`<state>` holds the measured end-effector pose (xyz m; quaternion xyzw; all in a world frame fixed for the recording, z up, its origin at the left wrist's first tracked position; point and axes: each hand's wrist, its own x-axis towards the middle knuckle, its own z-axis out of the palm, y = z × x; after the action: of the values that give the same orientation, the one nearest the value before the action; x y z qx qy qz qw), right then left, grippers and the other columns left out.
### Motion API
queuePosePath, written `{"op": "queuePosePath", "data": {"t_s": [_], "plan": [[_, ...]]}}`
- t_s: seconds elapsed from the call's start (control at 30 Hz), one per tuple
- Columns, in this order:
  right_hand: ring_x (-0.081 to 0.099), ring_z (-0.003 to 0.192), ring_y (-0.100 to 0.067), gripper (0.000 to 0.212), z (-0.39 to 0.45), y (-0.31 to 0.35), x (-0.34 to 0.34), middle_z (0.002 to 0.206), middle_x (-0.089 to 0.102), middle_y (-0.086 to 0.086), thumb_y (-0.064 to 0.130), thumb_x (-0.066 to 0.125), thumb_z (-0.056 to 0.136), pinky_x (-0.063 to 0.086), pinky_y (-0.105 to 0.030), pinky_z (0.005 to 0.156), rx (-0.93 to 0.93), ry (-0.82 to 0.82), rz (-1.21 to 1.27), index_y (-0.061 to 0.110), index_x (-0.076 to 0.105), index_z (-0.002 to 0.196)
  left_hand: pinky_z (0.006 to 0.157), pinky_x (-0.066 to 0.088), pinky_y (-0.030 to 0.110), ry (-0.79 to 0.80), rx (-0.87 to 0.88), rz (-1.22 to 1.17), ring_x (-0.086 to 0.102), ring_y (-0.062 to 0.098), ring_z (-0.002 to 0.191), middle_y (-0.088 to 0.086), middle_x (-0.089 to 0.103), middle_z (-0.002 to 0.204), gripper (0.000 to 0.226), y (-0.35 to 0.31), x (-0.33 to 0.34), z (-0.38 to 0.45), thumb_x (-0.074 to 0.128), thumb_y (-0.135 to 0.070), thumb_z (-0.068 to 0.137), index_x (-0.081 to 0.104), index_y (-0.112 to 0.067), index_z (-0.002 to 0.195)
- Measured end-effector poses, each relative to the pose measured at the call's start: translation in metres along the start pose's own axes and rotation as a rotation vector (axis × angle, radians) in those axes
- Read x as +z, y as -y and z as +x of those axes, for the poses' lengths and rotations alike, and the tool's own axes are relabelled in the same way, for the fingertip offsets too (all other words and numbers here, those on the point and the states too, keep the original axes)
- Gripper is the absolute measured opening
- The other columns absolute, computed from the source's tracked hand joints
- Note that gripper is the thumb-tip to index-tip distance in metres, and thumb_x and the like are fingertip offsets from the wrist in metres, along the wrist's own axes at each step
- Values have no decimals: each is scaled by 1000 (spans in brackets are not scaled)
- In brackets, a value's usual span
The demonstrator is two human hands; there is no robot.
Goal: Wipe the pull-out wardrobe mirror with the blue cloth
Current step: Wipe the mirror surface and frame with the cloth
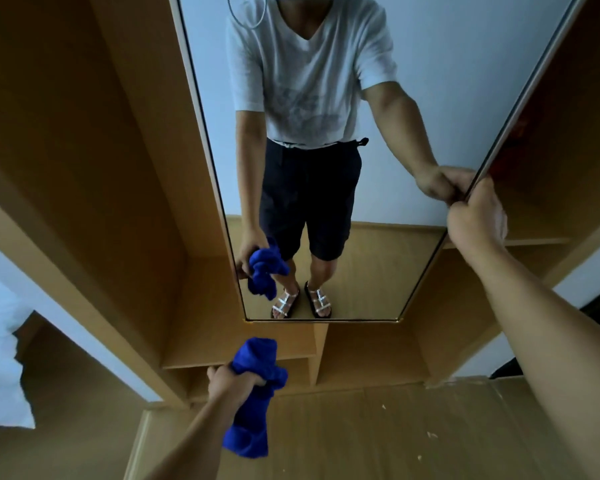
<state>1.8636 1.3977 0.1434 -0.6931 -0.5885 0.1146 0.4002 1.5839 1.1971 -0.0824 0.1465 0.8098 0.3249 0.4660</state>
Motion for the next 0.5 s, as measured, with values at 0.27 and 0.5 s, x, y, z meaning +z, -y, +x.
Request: {"op": "queuePosePath", "data": {"t_s": [0.27,0.5], "plan": [[58,79,-9,15,-80,-10,-6,94,61,7,15,55,90,36,-19,54,-116,132,2,26,53,100,77,50,42,347,76,-198,60,32,93,12,64,101,44,-82,17,-92,72,-2,69,53,-24,103],[62,104,-10,48,-149,11,-22,117,61,5,41,67,81,52,-27,87,58,1037,694,32,49,125,60,51,33,543,144,-347,67,30,80,14,73,78,19,-151,39,-170,61,-16,79,68,-6,95]]}}
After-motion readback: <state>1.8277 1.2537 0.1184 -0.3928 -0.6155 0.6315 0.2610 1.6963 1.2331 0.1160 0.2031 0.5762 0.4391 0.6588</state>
